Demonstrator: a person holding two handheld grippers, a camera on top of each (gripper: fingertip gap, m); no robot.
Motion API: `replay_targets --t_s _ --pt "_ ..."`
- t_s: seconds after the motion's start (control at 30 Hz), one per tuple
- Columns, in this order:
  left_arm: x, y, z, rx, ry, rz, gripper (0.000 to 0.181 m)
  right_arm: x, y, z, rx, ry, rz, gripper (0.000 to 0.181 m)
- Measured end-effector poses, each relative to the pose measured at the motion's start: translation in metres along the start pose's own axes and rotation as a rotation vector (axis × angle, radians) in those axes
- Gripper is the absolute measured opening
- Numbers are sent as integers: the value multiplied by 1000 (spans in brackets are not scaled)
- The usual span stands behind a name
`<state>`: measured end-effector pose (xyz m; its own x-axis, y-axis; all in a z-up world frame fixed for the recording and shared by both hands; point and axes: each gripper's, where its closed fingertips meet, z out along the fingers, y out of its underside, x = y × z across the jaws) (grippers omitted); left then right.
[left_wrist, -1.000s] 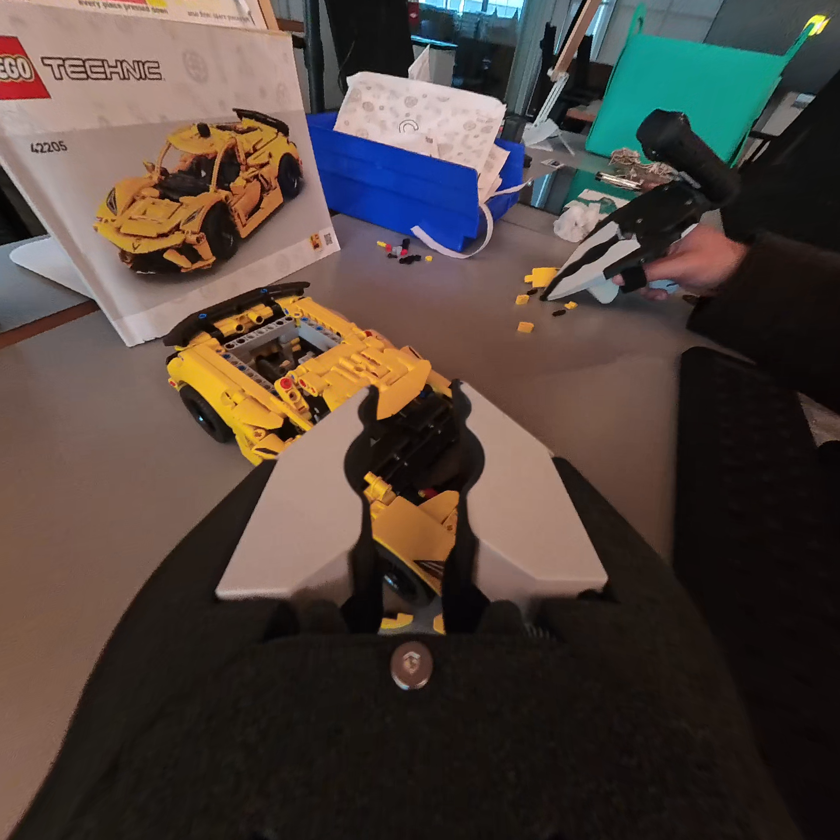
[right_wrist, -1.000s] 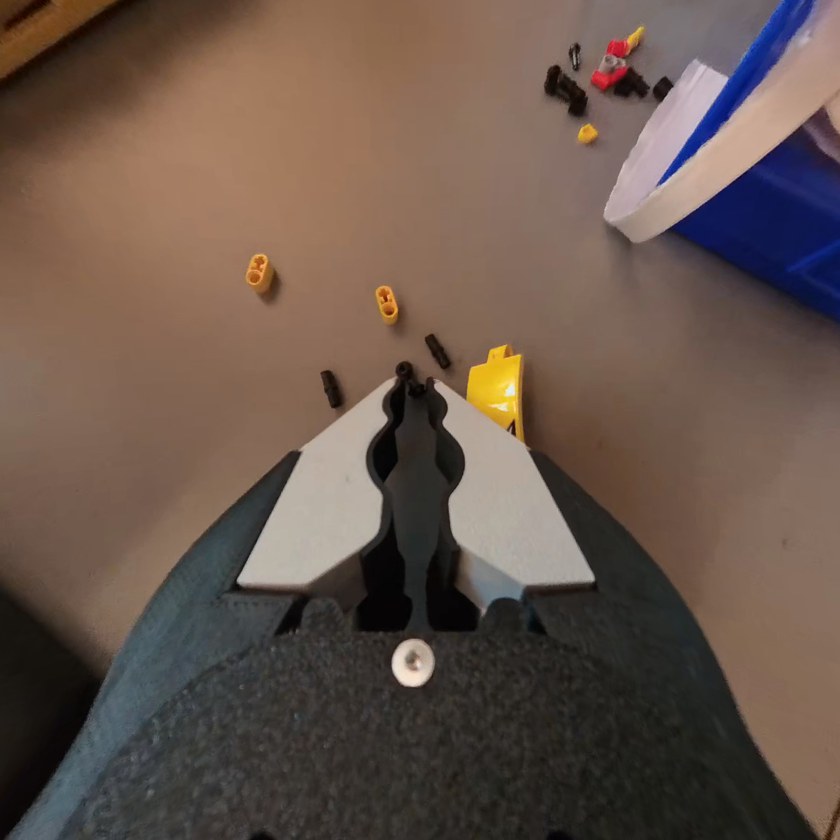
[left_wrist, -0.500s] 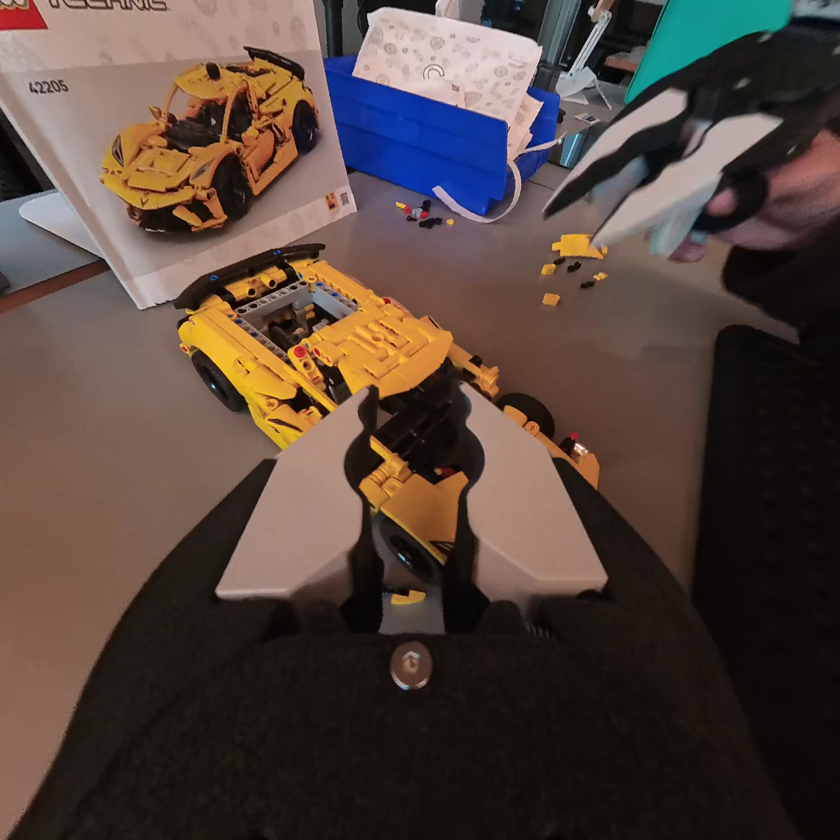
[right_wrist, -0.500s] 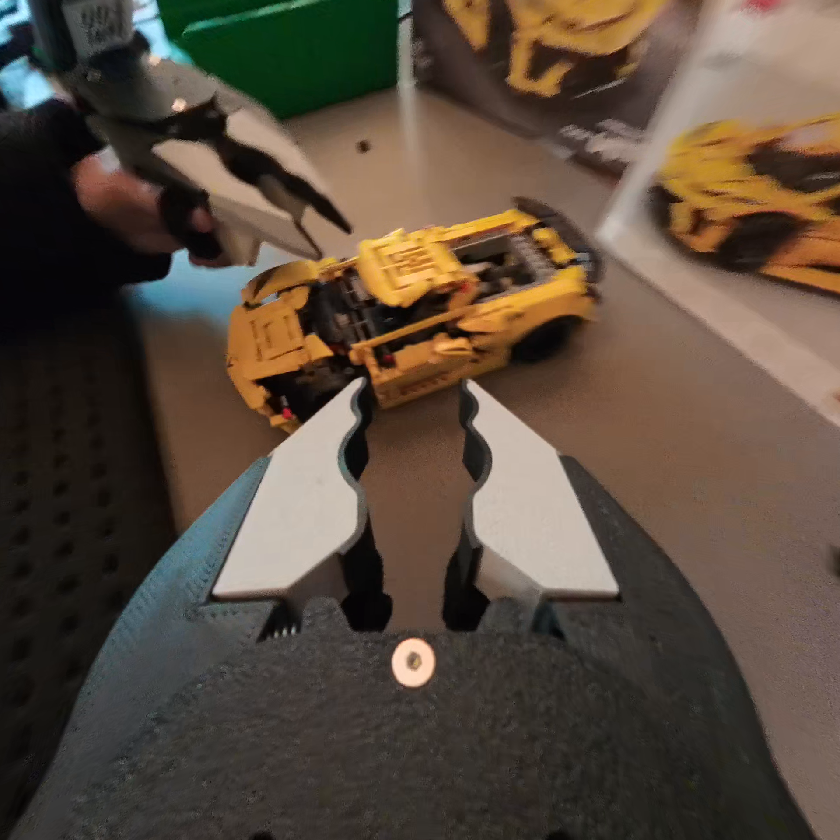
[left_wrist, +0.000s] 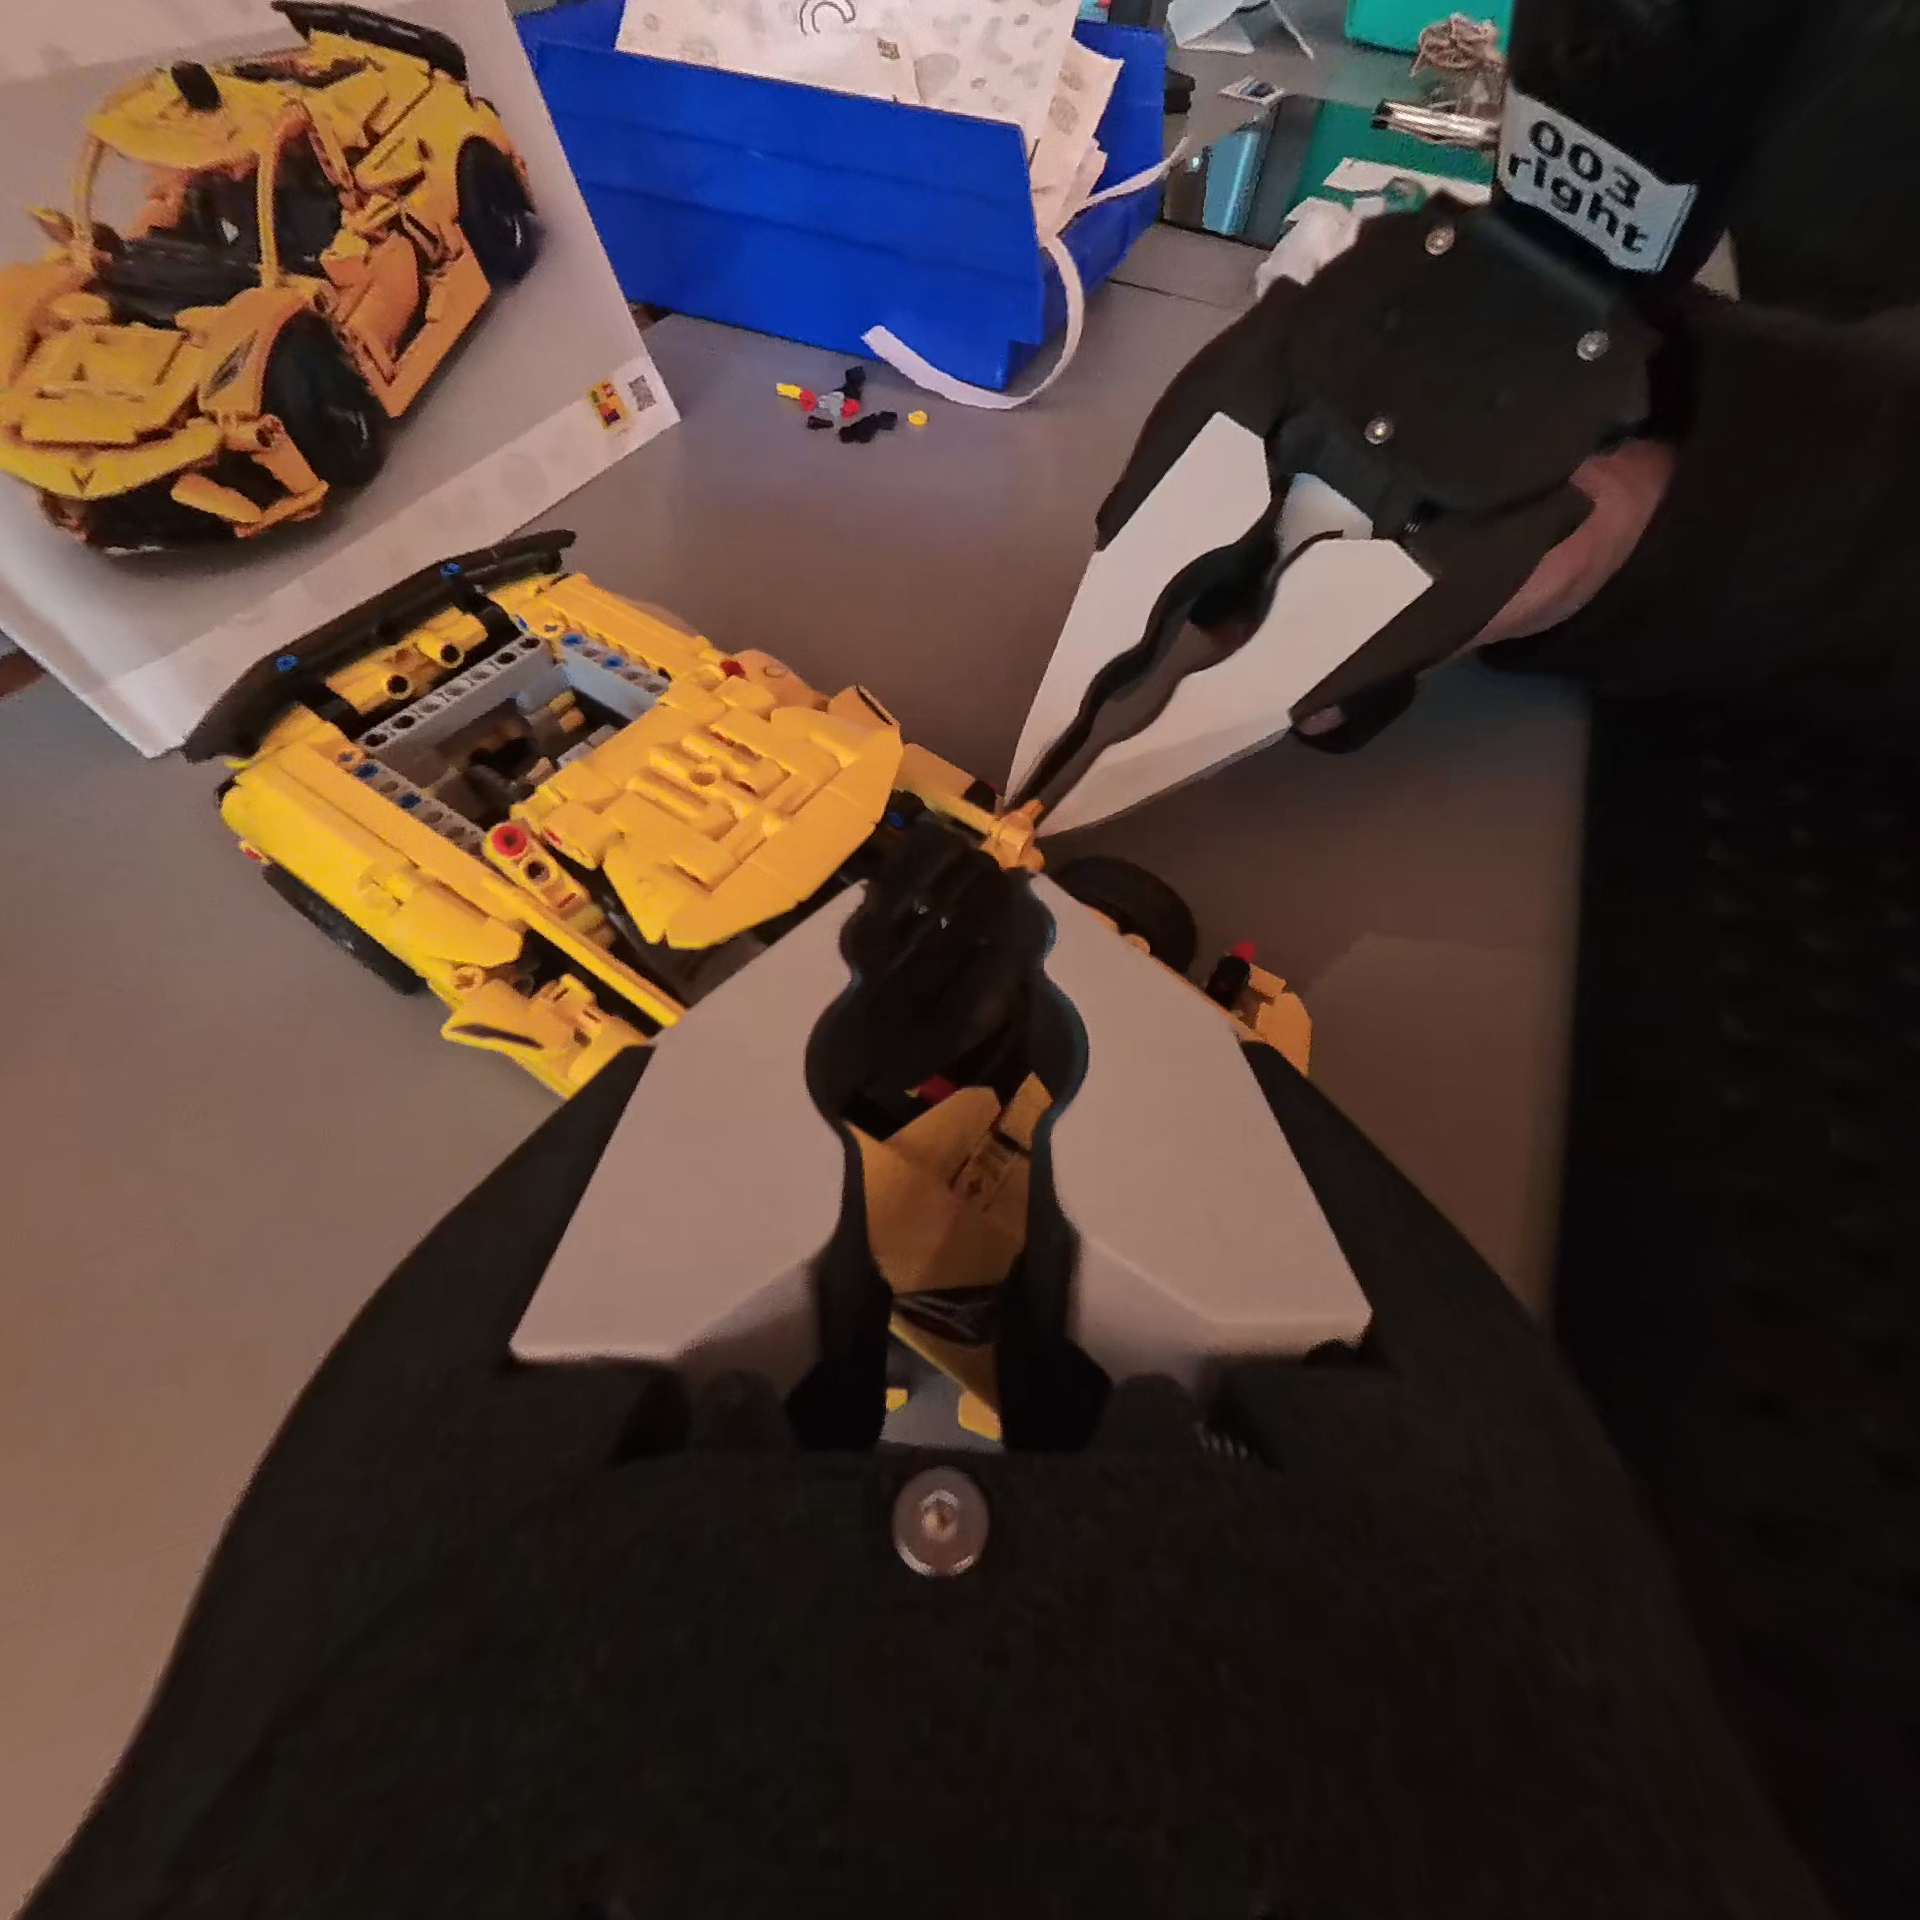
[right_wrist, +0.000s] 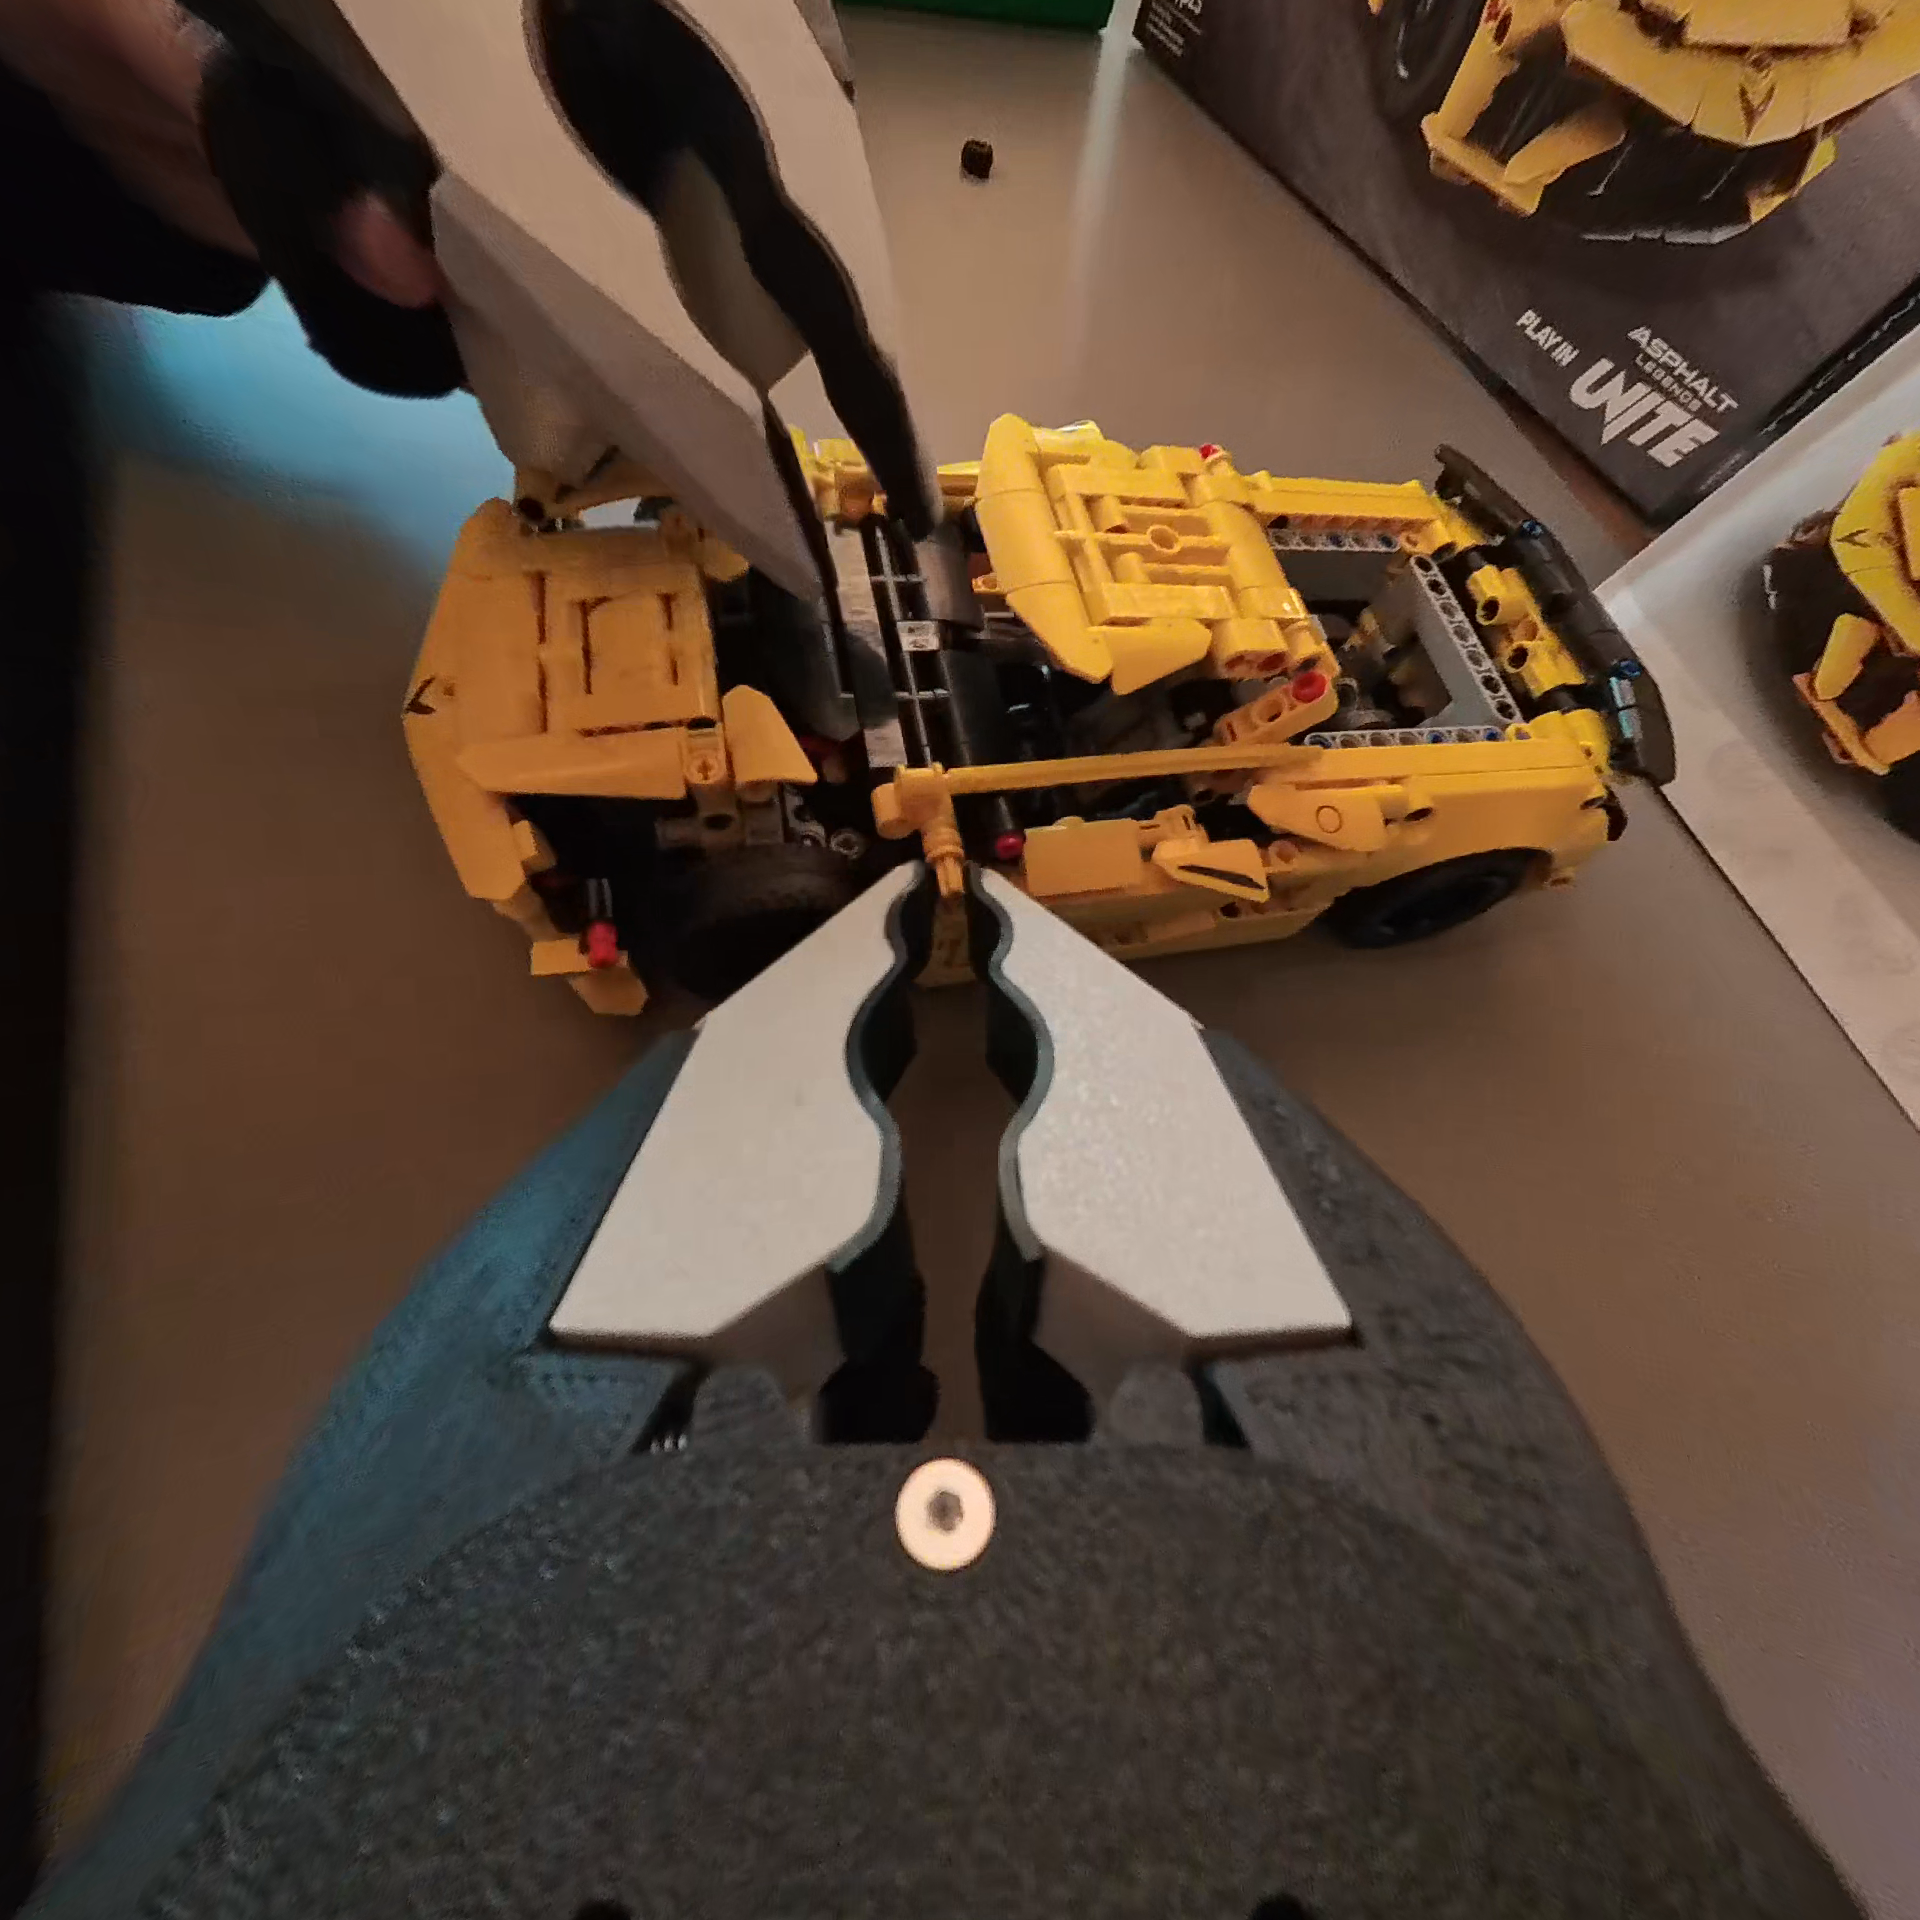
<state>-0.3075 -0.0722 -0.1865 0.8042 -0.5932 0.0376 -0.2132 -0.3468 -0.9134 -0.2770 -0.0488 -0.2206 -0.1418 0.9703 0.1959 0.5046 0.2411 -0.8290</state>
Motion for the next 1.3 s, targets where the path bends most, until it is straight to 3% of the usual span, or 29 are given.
replay_targets --t_s 0.2,0.27,0.33,0.5,0.63,0.83,1.07,1.17,1.3 --pt "-2 4 8 -65 -66 131 22 -8 0 -3 -16 -129 106 4" --pt "-11 -4 -4 -14 -106 126 15 -9 1 -4 -8 -150 128 4" --pt "-25 -8 -22 55 -111 74 15 -11 1 -4 7 -156 122 4" --pt "-27 1 -37 74 132 -240 29 -16 1 -7 5 -163 93 4" --pt "-39 7 -36 63 47 -213 29 -20 3 -12 3 -195 107 4" --pt "-26 6 -29 59 92 -203 32 -22 4 -16 15 -205 138 4" --pt "-24 9 -27 42 89 -207 32 -10 -14 -18 110 -182 260 29" --pt "-17 15 -25 10 153 -260 31 -12 -13 -8 92 -262 392 47" --pt "-11 24 -19 -41 150 -223 32 -17 -21 -2 116 -354 473 49"
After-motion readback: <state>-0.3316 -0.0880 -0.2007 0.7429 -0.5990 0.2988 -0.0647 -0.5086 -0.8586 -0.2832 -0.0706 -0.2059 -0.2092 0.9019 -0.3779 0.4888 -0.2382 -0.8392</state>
